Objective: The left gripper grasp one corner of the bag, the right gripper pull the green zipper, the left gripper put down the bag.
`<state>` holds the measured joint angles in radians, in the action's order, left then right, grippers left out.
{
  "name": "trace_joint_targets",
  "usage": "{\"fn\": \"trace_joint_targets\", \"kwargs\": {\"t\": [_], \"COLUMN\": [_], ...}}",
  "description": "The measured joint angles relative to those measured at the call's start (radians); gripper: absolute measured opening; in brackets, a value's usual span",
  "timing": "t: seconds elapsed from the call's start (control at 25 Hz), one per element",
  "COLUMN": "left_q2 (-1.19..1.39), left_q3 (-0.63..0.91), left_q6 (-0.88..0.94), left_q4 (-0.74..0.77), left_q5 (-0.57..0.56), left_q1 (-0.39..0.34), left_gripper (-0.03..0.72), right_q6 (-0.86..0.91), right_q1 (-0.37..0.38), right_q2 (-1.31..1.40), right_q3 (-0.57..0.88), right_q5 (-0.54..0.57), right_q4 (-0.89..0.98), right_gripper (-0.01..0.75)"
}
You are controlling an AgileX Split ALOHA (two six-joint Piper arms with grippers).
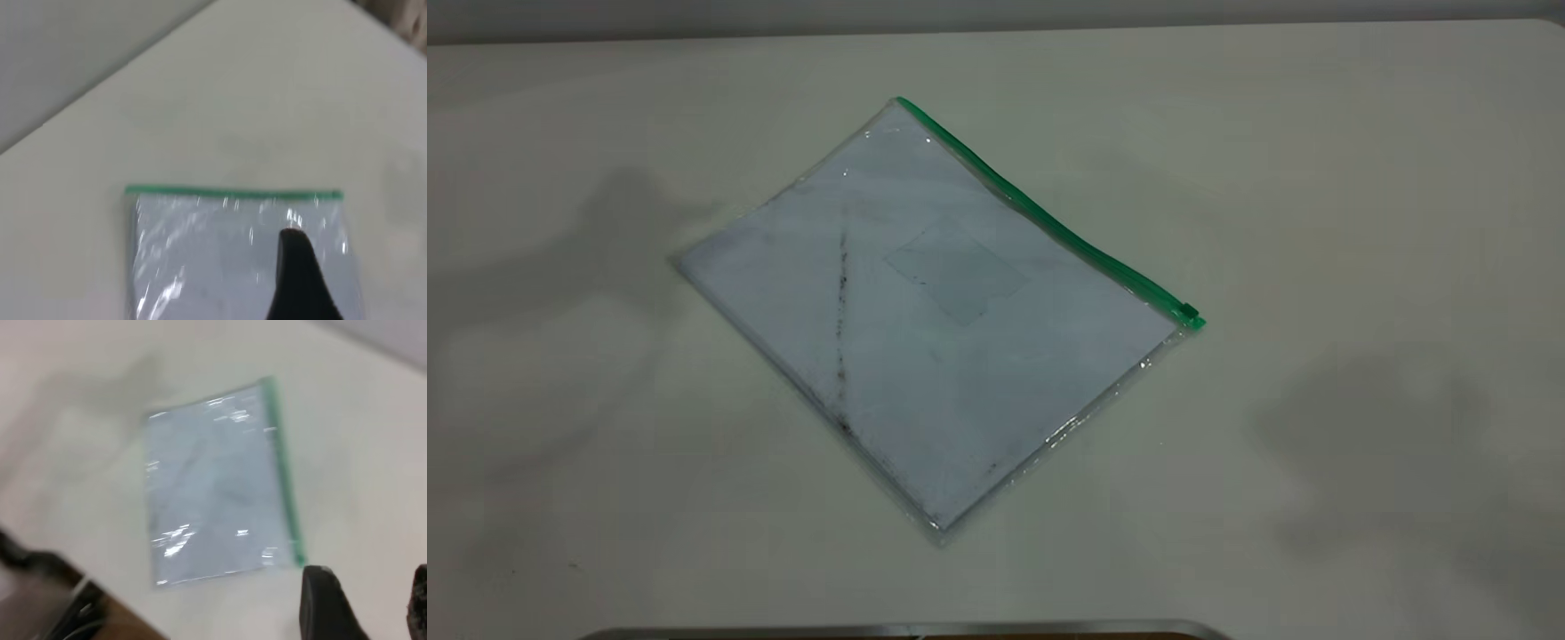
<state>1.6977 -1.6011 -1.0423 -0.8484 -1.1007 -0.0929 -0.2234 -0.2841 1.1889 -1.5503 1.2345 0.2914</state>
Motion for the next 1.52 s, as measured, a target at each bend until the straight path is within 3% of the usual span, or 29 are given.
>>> {"fn": "trace_joint_targets", "kwargs": {"t": [0.24, 0.52, 0.8, 1.08, 1.52], "left_q2": [-0.235, -0.41, -0.593, -0.838, -1.326], "left_q3": [0.001, 0.022, 0.261, 0.63, 1.031], "left_q6": [0.226, 0.466, 0.583, 0.593, 0.74], "left_q4": [0.247, 0.412, 0.47, 0.5, 0.641], "left_q5": [-0.066, -0.066, -0.066, -0.066, -0.063], "left_q1": [-0.001, -0.001, -0.001, -0.001, -0.001], "left_gripper": [0.521, 0.521, 0.521, 0.521, 0.521], "right_q6": [0.081, 0.223, 0.242, 0.23, 0.229], "right_q1": [0.0, 0.0, 0.0, 0.0, 0.0], "right_q2": [-0.328, -0.605, -0.652, -0.658, -0.663], "right_q3": [0.273, 0.649, 0.959, 1.059, 1.07], "right_q5": [0.0, 0.0, -0.012, -0.126, -0.13], "right_q4": [-0.209, -0.357, -0.339, -0.291, -0.306], "right_gripper": [0.343, 0.359, 0.393, 0.396, 0.396]}}
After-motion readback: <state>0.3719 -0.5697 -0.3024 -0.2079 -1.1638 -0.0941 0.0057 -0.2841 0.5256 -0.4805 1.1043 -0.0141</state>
